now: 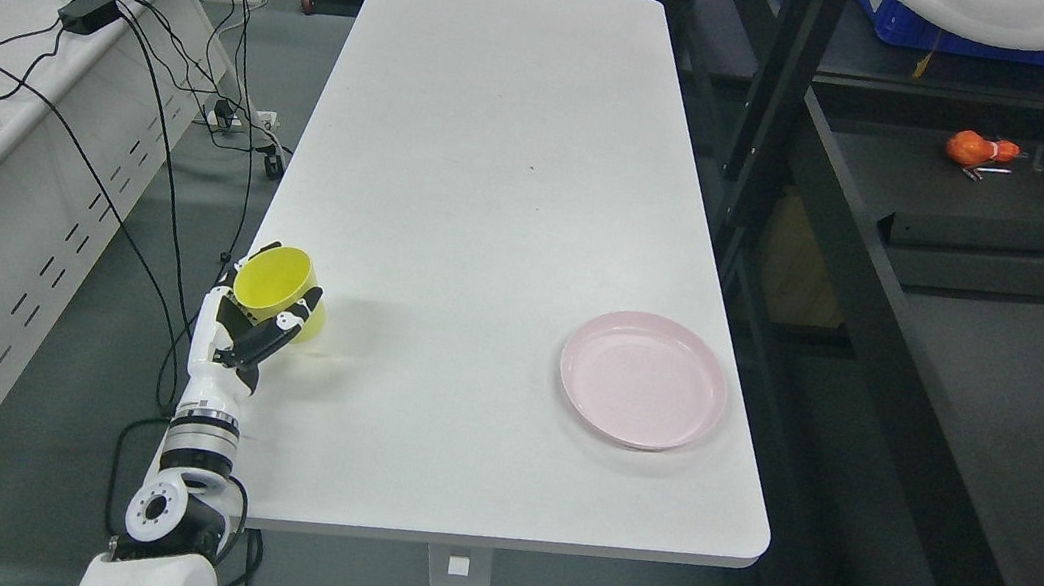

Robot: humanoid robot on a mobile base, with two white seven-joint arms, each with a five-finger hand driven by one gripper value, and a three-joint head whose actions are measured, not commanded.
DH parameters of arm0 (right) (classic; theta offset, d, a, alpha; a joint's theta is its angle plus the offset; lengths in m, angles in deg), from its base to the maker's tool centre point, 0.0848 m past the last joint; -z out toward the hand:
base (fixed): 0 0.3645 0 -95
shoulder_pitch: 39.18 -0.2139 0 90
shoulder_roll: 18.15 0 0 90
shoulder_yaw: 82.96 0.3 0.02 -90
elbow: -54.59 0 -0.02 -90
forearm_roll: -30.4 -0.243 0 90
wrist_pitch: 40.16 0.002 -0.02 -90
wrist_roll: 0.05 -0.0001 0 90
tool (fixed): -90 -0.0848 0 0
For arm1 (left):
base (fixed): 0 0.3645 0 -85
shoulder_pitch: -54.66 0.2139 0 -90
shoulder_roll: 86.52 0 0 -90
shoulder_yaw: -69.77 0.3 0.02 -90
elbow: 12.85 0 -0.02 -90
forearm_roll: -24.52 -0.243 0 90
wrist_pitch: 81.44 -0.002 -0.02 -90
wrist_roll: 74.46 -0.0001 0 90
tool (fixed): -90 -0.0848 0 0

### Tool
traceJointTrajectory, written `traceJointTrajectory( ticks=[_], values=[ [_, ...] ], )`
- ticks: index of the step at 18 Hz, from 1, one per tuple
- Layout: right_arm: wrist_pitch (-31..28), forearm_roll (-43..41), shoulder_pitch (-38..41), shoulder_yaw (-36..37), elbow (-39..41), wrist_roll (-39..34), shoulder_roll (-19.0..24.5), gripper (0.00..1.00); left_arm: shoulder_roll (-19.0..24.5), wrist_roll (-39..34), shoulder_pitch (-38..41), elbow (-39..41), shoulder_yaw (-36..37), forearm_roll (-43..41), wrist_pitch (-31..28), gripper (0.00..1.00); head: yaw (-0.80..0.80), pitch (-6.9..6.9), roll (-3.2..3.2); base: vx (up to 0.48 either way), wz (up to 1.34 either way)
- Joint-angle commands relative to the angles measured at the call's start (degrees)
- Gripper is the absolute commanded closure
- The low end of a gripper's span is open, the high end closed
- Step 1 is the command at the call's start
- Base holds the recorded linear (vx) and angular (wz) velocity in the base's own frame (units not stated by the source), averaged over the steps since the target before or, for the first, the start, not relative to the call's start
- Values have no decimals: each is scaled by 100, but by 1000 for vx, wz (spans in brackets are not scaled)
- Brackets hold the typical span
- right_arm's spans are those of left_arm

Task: Place yellow IKEA cup on middle right shelf
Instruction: 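Close the left hand around the yellow cup and lift it, then hold the cup in the left hand while turning toward the shelving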

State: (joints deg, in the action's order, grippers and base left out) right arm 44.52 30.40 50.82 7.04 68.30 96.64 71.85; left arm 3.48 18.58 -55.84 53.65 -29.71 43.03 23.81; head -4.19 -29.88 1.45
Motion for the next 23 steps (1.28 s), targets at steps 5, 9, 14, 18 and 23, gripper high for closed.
traceJointTrajectory(
  ticks=[5, 9, 14, 18, 23],
  values=[
    [-5, -141, 79, -97, 0, -2, -100, 1, 100, 4, 634, 2526, 368, 136, 74, 99, 0, 0, 0, 0, 0],
    [-5, -141, 79, -97, 0, -2, -100, 1, 100, 4, 696, 2526, 473, 136, 206, 99, 0, 0, 0, 0, 0],
    [-5, -141, 79, -97, 0, -2, -100, 1, 100, 4, 705, 2517, 500, 136, 198, 99, 0, 0, 0, 0, 0],
    [-5, -141, 79, -97, 0, -2, -100, 1, 100, -5, 696, 2517, 500, 136, 189, 99, 0, 0, 0, 0, 0],
    [-5, -141, 79, -97, 0, -2, -100, 1, 100, -5, 696, 2517, 500, 136, 163, 99, 0, 0, 0, -23, 0]
  ],
)
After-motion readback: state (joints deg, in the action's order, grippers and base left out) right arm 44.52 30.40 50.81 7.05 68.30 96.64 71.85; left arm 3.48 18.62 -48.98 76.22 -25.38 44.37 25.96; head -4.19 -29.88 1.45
